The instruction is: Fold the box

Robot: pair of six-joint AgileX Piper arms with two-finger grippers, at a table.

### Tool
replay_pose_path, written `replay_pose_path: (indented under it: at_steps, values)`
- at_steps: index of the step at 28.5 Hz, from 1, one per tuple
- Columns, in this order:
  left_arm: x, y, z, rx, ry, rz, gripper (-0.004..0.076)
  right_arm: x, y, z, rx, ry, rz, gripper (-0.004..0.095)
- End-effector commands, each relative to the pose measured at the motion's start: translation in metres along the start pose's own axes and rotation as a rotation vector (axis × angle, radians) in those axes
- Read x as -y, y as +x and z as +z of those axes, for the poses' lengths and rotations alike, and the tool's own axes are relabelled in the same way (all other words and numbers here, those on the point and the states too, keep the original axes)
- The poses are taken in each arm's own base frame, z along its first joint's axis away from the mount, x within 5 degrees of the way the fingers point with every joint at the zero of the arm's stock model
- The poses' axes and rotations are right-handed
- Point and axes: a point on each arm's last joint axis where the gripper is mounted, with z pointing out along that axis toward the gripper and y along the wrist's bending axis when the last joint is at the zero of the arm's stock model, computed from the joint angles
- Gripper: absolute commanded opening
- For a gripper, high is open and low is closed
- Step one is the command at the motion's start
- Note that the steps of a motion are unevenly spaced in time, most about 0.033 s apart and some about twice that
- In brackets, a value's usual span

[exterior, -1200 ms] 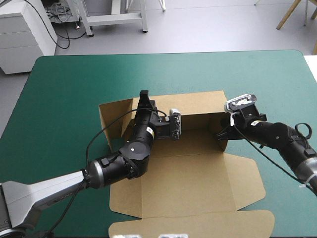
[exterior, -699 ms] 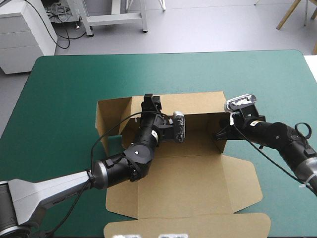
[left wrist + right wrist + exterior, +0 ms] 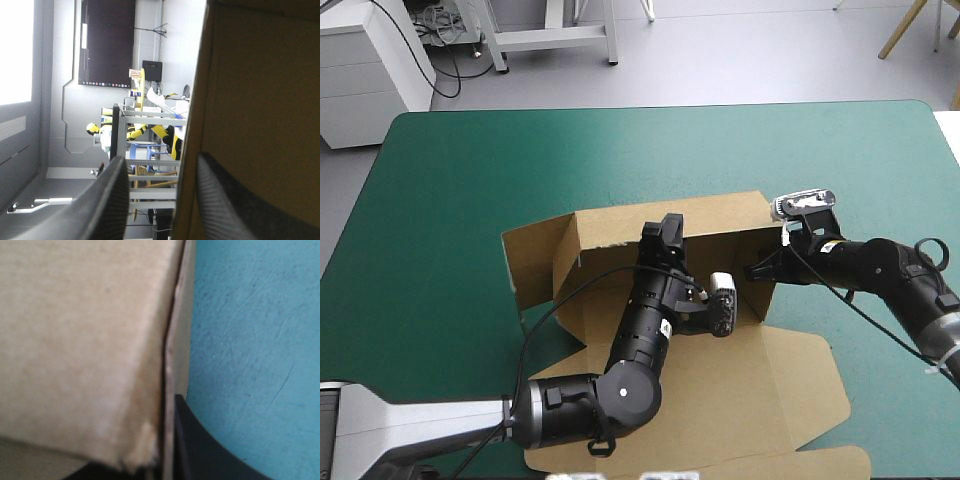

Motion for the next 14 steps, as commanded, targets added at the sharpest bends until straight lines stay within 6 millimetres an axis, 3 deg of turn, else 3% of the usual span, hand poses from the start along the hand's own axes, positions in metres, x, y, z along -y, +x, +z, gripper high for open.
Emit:
replay_pose_path:
  at_steps: [1,2,4,8,14]
  values:
    - [-0.042,-0.009,-0.032,0.084,-0.182,-0.042,0.0155,-0.006,-0.022,-0.022,0.031,-0.001,0.052,0.0001]
    - [-0.047,-0.011,-0.043,0.106,-0.193,-0.060,0.0078,-0.006,-0.026,-0.027,0.026,0.018,0.057,0.0000]
    - [-0.054,-0.012,-0.054,0.132,-0.202,-0.085,0.0000,-0.006,-0.032,-0.035,0.009,0.037,0.067,0.0000]
    - [-0.070,-0.007,-0.067,0.178,-0.208,-0.137,0.0004,-0.009,-0.043,-0.049,-0.013,0.050,0.087,0.0000]
    - [-0.102,0.022,-0.066,0.181,-0.209,-0.243,0.0004,-0.009,-0.054,-0.055,-0.067,0.052,0.100,0.0000]
